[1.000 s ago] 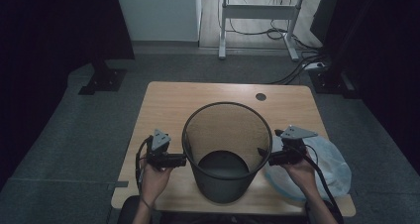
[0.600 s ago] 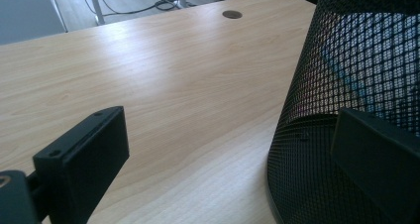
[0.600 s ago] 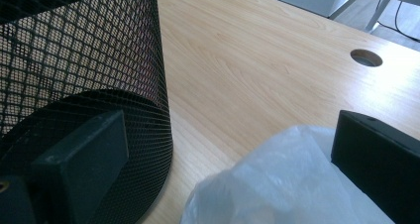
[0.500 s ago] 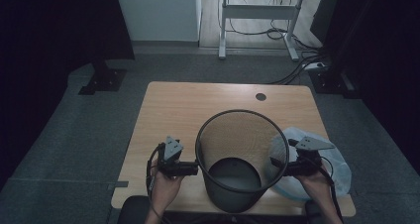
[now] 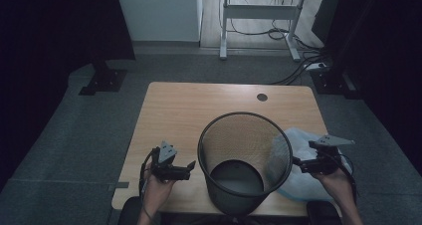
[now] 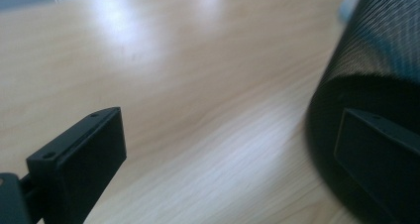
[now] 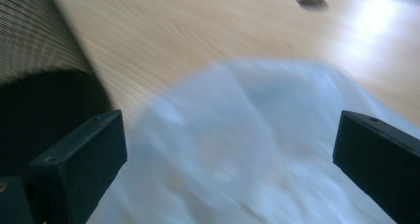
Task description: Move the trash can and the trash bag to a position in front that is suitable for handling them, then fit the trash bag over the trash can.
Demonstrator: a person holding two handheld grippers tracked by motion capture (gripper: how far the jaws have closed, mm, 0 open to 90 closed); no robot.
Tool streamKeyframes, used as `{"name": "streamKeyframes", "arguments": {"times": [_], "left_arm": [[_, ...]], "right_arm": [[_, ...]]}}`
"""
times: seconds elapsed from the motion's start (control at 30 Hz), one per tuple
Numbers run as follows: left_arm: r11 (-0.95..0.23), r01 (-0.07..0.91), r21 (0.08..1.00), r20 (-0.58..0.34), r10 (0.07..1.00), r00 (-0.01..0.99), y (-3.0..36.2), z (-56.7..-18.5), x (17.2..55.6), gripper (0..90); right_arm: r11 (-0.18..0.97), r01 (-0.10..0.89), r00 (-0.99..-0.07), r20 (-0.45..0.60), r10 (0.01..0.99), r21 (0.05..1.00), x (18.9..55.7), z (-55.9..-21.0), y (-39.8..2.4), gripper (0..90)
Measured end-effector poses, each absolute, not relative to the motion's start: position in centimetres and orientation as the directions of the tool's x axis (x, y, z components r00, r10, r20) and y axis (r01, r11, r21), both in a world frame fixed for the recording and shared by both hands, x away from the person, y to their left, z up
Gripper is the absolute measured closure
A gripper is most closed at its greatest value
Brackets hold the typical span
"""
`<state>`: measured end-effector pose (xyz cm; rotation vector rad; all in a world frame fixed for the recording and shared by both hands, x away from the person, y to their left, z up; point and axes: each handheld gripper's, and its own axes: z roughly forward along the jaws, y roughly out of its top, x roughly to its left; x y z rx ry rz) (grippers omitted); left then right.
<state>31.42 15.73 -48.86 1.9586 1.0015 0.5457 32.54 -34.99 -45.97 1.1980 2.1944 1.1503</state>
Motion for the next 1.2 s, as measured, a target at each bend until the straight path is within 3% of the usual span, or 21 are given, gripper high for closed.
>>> {"name": "streamKeyframes", "arguments": {"times": [0.2,0.53,0.67,0.93,0.97,1.13,1.2], "left_arm": [[-0.344,0.514,0.786,-0.032,0.807,0.589,16.8,-51.9,32.9,0.0],[-0.443,0.589,0.676,0.013,0.806,0.592,16.7,-55.3,34.6,0.0],[-0.442,0.581,0.683,0.015,0.804,0.594,16.7,-55.3,34.6,0.0],[-0.432,0.572,0.697,0.016,0.808,0.590,16.8,-55.5,34.6,0.0],[-0.431,0.573,0.697,0.016,0.808,0.589,16.8,-55.5,34.6,0.0],[-0.430,0.574,0.697,0.017,0.810,0.587,16.7,-55.5,34.6,0.0],[-0.428,0.575,0.697,0.016,0.811,0.584,16.7,-55.5,34.6,0.0]], "right_arm": [[0.330,0.595,-0.523,0.041,0.851,0.733,33.8,-49.2,-37.3,0.0],[0.381,0.672,-0.528,0.051,0.848,0.636,36.1,-53.7,-37.0,0.0],[0.420,0.685,-0.542,0.031,0.840,0.595,36.4,-55.0,-36.6,0.0],[0.402,0.668,-0.524,0.011,0.852,0.626,35.8,-55.3,-36.6,1.7],[0.388,0.669,-0.510,0.012,0.860,0.634,35.7,-55.2,-36.7,7.1],[0.363,0.648,-0.499,0.013,0.866,0.670,34.5,-54.5,-37.1,61.7],[0.373,0.639,-0.515,0.013,0.857,0.673,34.2,-54.5,-37.1,75.2]]}}
